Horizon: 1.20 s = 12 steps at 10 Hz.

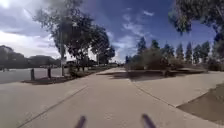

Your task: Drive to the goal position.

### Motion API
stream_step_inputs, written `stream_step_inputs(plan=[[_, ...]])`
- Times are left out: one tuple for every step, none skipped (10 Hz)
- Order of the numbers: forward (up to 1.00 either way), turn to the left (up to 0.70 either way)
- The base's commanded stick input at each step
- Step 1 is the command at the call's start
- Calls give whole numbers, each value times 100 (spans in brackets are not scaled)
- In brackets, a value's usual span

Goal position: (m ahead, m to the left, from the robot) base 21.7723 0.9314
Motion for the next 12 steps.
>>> stream_step_inputs(plan=[[100, 0], [100, 0], [100, 0], [100, 0], [100, 0], [100, 0], [100, 0], [100, 0], [100, 0], [100, 0], [100, 0], [100, 0]])
